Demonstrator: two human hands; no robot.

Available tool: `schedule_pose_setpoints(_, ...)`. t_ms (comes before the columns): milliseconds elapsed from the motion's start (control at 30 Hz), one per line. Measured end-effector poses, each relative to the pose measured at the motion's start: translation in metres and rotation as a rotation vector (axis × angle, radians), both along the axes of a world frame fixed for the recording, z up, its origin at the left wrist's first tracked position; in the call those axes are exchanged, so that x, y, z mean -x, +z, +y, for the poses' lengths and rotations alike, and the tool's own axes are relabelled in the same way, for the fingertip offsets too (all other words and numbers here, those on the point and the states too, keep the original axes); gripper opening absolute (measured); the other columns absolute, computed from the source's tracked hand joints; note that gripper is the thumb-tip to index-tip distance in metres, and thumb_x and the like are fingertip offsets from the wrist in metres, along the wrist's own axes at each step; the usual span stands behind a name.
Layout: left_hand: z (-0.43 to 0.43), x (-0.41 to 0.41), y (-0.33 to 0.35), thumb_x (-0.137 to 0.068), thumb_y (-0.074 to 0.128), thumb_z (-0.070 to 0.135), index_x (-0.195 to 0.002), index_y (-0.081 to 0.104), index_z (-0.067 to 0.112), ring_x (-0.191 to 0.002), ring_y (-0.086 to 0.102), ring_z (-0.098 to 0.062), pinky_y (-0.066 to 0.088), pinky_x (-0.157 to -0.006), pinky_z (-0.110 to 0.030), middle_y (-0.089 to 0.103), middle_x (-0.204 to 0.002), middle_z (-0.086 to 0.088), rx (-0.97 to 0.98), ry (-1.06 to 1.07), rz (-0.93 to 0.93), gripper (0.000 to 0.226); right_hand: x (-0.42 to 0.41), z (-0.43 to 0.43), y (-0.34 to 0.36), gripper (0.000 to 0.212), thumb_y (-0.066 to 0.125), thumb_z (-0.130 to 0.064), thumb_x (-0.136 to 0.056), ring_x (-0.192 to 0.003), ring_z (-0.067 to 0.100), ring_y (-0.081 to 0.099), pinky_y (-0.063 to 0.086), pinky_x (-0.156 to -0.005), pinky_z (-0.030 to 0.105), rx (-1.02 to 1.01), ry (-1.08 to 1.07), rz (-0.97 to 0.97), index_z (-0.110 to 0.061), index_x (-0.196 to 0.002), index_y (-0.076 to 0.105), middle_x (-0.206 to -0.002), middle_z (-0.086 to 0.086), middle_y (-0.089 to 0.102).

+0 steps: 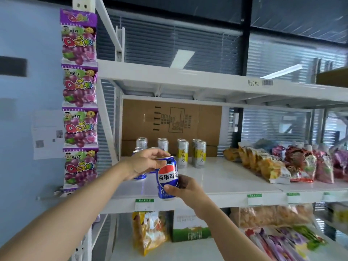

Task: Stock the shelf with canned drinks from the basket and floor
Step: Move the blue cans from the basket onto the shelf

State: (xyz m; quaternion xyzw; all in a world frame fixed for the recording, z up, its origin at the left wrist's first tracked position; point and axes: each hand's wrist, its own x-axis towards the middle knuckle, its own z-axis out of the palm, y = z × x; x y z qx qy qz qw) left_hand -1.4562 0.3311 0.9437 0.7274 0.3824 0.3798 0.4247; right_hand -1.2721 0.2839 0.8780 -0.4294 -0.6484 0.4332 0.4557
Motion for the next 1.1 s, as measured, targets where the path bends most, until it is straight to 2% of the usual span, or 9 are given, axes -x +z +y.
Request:
schedule_pose_setpoints(133, 0.029, 0.002, -0.001, -0.086, 0.069, 0.007, -0.113, 0.066, 0.021, -0.107, 0.065, -0.016, 0.055, -0.093, -0.036, 0.069, -0.115, -0.001, -0.116, 0.043, 0.129, 0.031, 0.008, 0.040, -0.013, 0.033, 0.076, -0.015, -0.083, -0.092, 0.005, 0.067, 0.052, -0.067, 0.012, -0.031, -0.049, -0.006, -0.021, -0.113, 0.063, -0.102, -0.007, 0.072)
schedule_pose_setpoints(267, 0.051, 0.000, -0.003, -0.085, 0.071, 0.009, -0.122, 0.064, 0.023, -0.116, 0.059, -0.009, 0.051, -0.099, -0.033, 0.065, -0.124, 0.005, -0.177, 0.073, 0.329, 0.040, 0.013, 0.072, -0.030, 0.037, 0.077, -0.014, -0.081, -0.096, 0.008, 0.066, 0.052, -0.074, 0.016, -0.024, -0.085, -0.046, -0.022, -0.113, 0.061, -0.105, -0.006, 0.071)
schedule_pose_setpoints(367, 0.064, -0.004, -0.003, -0.084, 0.073, 0.013, -0.126, 0.063, 0.023, -0.114, 0.057, -0.006, 0.049, -0.100, -0.030, 0.064, -0.121, 0.012, -0.229, 0.089, 0.410, 0.045, 0.013, 0.096, -0.036, 0.043, 0.081, -0.014, -0.076, -0.098, 0.009, 0.066, 0.055, -0.087, 0.027, -0.039, -0.098, -0.093, -0.030, -0.107, 0.058, -0.104, -0.009, 0.071)
schedule_pose_setpoints(467, 0.073, -0.007, 0.007, -0.083, 0.075, 0.019, -0.125, 0.065, 0.019, -0.113, 0.057, -0.005, 0.045, -0.101, -0.026, 0.063, -0.126, 0.008, -0.369, 0.125, 0.584, 0.044, 0.012, 0.117, -0.034, 0.044, 0.082, -0.015, -0.073, -0.099, 0.013, 0.066, 0.054, -0.093, 0.037, -0.082, -0.094, -0.185, -0.035, -0.103, 0.056, -0.106, -0.008, 0.070)
schedule_pose_setpoints(600, 0.079, -0.011, 0.022, -0.088, 0.070, 0.021, -0.103, 0.076, 0.013, -0.100, 0.059, -0.009, 0.044, -0.084, -0.021, 0.062, -0.112, 0.005, -0.488, 0.198, 0.709, 0.019, 0.024, 0.138, -0.035, 0.050, 0.082, -0.022, -0.073, -0.103, 0.018, 0.063, 0.052, -0.095, 0.039, -0.109, -0.132, -0.300, -0.027, -0.115, 0.054, -0.113, -0.001, 0.068)
schedule_pose_setpoints(733, 0.089, -0.016, 0.027, -0.085, 0.071, 0.019, -0.095, 0.076, 0.013, -0.084, 0.061, -0.011, 0.043, -0.071, -0.021, 0.064, -0.090, 0.003, -0.513, 0.242, 0.826, 0.012, 0.033, 0.155, -0.030, 0.057, 0.080, -0.026, -0.076, -0.100, 0.017, 0.060, 0.048, -0.085, 0.028, -0.124, -0.163, -0.394, -0.018, -0.125, 0.052, -0.117, 0.001, 0.066)
schedule_pose_setpoints(800, 0.095, -0.015, 0.025, -0.085, 0.072, 0.020, -0.097, 0.076, 0.013, -0.079, 0.057, -0.007, 0.038, -0.067, -0.019, 0.063, -0.086, 0.005, -0.515, 0.278, 0.839, 0.014, 0.037, 0.162, -0.029, 0.055, 0.080, -0.027, -0.076, -0.096, 0.015, 0.059, 0.048, -0.083, 0.027, -0.127, -0.175, -0.397, -0.018, -0.123, 0.054, -0.116, 0.001, 0.066)
schedule_pose_setpoints(933, 0.111, -0.012, 0.019, -0.085, 0.072, 0.018, -0.101, 0.076, 0.013, -0.078, 0.056, -0.005, 0.039, -0.069, -0.018, 0.069, -0.095, 0.002, -0.483, 0.344, 0.795, 0.017, 0.048, 0.174, -0.032, 0.052, 0.081, -0.027, -0.073, -0.098, 0.020, 0.063, 0.054, -0.088, 0.039, -0.131, -0.236, -0.336, -0.019, -0.118, 0.056, -0.113, 0.003, 0.068)
schedule_pose_setpoints(1100, 0.127, -0.006, 0.018, -0.085, 0.072, 0.017, -0.102, 0.075, 0.011, -0.082, 0.060, -0.011, 0.041, -0.069, -0.019, 0.070, -0.103, -0.002, -0.473, 0.390, 0.746, 0.018, 0.054, 0.182, -0.034, 0.069, 0.081, -0.028, -0.074, -0.108, 0.022, 0.059, 0.045, -0.080, 0.029, -0.086, -0.293, -0.252, -0.017, -0.132, 0.045, -0.123, 0.002, 0.061)
